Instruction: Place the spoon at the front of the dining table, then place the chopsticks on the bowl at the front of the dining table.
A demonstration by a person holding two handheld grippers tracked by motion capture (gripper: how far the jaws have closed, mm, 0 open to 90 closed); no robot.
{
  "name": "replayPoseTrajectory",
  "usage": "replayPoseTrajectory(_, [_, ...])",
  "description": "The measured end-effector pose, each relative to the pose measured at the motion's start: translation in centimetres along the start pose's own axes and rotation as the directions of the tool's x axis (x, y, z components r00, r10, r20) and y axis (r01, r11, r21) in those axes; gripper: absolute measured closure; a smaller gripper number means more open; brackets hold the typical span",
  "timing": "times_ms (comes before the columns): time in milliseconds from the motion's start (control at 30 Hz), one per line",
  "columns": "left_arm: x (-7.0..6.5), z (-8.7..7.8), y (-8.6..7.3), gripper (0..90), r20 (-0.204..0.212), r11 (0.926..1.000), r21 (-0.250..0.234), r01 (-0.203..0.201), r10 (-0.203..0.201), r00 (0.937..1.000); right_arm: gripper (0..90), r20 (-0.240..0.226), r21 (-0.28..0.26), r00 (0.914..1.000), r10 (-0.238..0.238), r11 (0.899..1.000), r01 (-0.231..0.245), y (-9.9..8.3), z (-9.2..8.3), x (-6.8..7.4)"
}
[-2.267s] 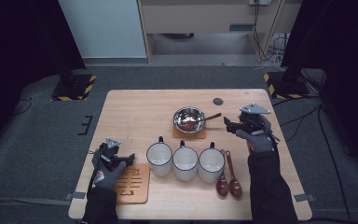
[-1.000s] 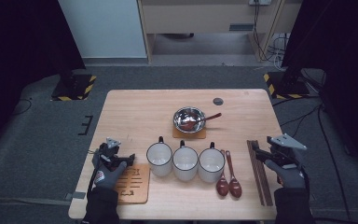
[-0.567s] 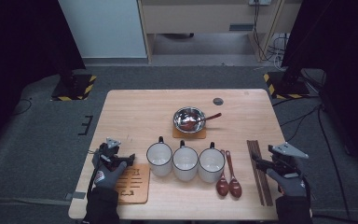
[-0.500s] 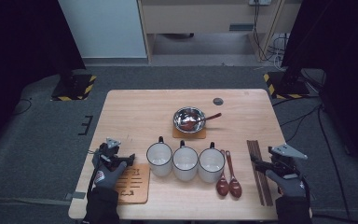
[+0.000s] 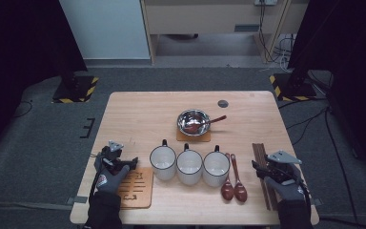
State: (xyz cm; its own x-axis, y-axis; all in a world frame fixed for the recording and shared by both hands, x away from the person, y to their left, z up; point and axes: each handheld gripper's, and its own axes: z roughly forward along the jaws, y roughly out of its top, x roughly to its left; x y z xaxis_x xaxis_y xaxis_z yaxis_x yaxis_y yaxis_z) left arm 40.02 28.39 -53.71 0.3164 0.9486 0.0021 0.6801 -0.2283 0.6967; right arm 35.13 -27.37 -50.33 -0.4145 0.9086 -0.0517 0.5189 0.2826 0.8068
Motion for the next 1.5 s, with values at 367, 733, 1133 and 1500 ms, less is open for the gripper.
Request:
replayPoseTrajectory(367, [0.0, 0.0, 0.0, 0.0, 0.000, 1.0000, 0.000, 0.000, 0.000, 1.0000, 49.3, 0.006, 0.006, 0.9999, -0.015, 1.000, 0.015, -0.2, 1.0, 0.8])
replayPoseTrajectory(733, [0.0, 0.0, 0.0, 0.0, 0.000, 1.0000, 0.000, 0.000, 0.000, 1.0000, 55.3, -0.020, 0.062, 0.9984, 0.054, 0.997, -0.052, -0.9, 1.8, 0.5])
replayPoseTrajectory(1133, [0.0, 0.0, 0.0, 0.0, 0.000, 1.0000, 0.000, 0.000, 0.000, 1.0000, 58.9, 0.005, 0.109, 0.9991, 0.043, 0.993, -0.043, -1.3, 2.2, 0.6])
replayPoseTrajectory(1500, [0.0, 0.0, 0.0, 0.0, 0.000, 1.0000, 0.000, 0.000, 0.000, 1.0000, 62.4, 0.000, 0.118, 0.9999, 0.014, 0.993, -0.014, -1.1, 2.3, 0.9])
